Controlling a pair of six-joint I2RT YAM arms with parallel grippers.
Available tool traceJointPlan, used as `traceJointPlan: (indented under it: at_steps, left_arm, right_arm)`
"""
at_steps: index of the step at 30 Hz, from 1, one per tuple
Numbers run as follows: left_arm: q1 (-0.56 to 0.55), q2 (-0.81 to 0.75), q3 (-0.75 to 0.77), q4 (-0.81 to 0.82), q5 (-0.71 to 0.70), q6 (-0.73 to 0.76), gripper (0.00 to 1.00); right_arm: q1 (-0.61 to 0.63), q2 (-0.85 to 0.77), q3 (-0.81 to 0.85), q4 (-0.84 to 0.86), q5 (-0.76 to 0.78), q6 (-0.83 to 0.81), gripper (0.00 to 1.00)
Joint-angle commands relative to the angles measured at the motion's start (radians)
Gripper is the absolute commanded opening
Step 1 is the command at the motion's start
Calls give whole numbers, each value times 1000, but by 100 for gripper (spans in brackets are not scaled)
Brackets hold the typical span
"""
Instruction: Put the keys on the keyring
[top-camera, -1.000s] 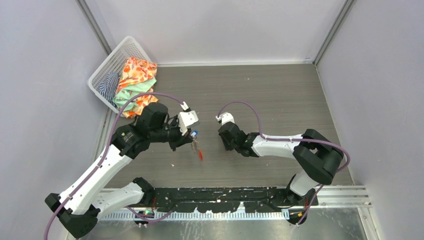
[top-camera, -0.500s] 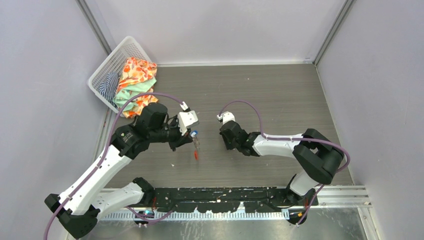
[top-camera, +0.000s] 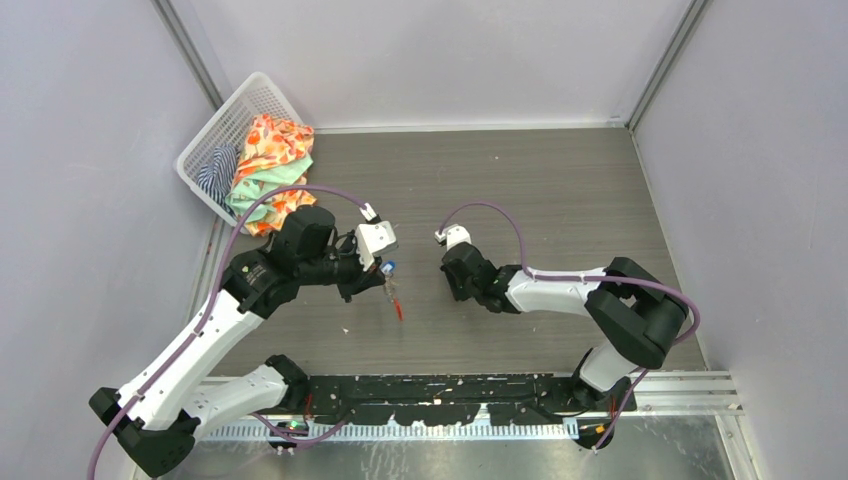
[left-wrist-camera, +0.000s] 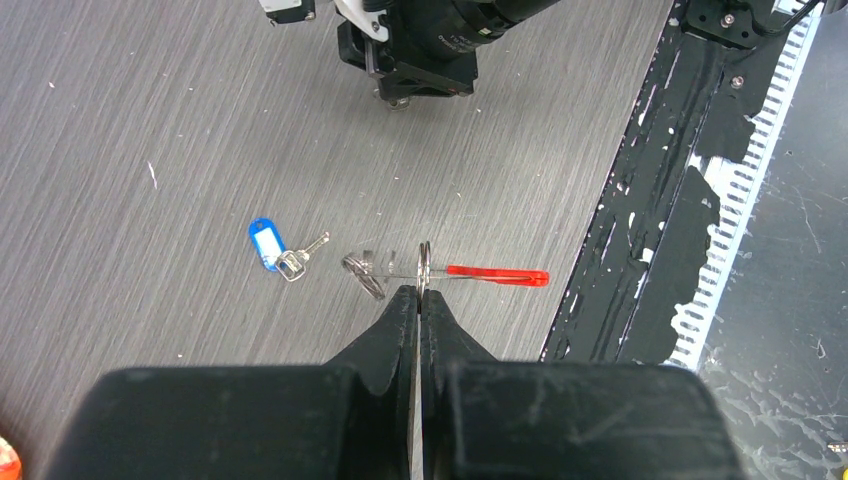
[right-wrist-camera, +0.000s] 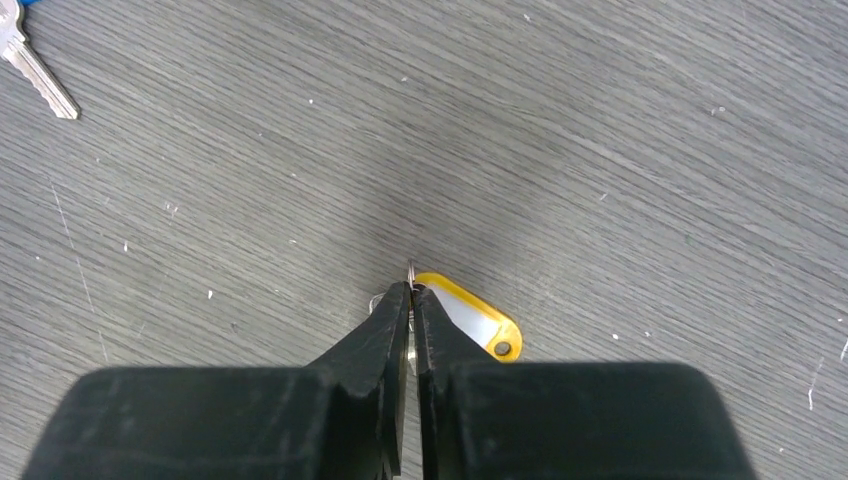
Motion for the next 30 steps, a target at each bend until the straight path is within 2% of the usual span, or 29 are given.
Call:
traceJointPlan:
  at_steps: [1, 4, 8, 13, 19, 22, 30]
  left_arm:
    - [6, -12, 41, 34, 13, -21, 0]
    - [6, -14, 36, 33, 13, -23, 0]
    - [5, -13, 28, 36, 9, -33, 0]
    - [6, -14, 17, 36, 3, -44, 0]
    - [6, -15, 6, 40, 3, -51, 0]
    - [6, -10, 0, 43, 1, -47, 0]
    - [5, 15, 9, 52, 22, -51, 0]
  right_arm:
    - [-6, -50, -10, 25, 15, -4, 9]
    - [-6, -67, -16, 27, 10, -11, 2]
    - [-7, -132, -38, 36, -15, -22, 1]
    - [-6, -315, -90, 43, -93, -37, 1]
    - [-4, -551, -104, -13, -267, -24, 1]
    - [-3, -645, -75, -56, -413, 12, 1]
    - [65, -669, 73, -111, -521, 44, 1]
